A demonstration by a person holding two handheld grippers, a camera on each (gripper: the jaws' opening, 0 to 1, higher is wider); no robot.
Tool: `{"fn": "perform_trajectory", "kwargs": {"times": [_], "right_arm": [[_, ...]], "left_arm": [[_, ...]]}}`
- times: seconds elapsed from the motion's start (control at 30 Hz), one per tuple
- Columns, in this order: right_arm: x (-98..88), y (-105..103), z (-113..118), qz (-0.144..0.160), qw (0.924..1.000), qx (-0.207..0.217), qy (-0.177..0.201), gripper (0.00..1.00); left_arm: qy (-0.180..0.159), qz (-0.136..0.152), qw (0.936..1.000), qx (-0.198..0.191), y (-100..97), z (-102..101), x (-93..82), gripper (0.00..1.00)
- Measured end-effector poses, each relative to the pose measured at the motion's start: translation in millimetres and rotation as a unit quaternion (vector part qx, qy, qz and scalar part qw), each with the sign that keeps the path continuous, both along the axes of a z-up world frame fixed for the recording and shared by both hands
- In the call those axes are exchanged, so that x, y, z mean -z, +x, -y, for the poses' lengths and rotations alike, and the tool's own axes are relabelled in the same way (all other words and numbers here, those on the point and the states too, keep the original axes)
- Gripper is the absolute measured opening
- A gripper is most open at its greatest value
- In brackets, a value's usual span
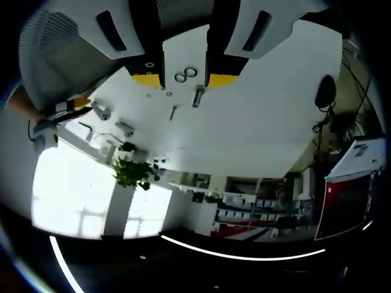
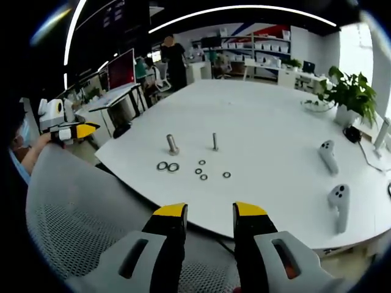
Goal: Place the washer onto the threaded stud by aligning its center hole with the stud, sliding it down to the base, and recovering from edge contact or off-axis alignment until the washer reaches the visible bottom stop.
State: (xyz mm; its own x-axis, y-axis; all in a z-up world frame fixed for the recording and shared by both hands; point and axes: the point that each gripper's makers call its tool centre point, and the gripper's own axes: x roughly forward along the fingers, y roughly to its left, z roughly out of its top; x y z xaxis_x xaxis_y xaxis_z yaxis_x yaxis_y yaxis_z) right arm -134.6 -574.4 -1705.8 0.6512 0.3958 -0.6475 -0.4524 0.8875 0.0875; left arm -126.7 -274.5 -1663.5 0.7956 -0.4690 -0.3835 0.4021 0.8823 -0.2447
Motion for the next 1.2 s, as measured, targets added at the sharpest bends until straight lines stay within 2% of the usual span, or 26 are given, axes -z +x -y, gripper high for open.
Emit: {"fn": "perform_trajectory", "kwargs": {"times": [1.0, 1.2], "right_arm": [[1.8, 0.6, 1.4, -0.003, 1.0, 0.0, -0.005, 0.32], [1.6, 0.2, 0.5, -0.003, 1.0, -0.002, -0.004, 0.32]], "left_arm": [[0.001, 0.001, 1.0, 0.0, 1.0, -1.7, 0.1, 0.24], [0.003, -0.003, 1.0, 0.005, -0.1, -0.5, 1.6, 0.21]]}}
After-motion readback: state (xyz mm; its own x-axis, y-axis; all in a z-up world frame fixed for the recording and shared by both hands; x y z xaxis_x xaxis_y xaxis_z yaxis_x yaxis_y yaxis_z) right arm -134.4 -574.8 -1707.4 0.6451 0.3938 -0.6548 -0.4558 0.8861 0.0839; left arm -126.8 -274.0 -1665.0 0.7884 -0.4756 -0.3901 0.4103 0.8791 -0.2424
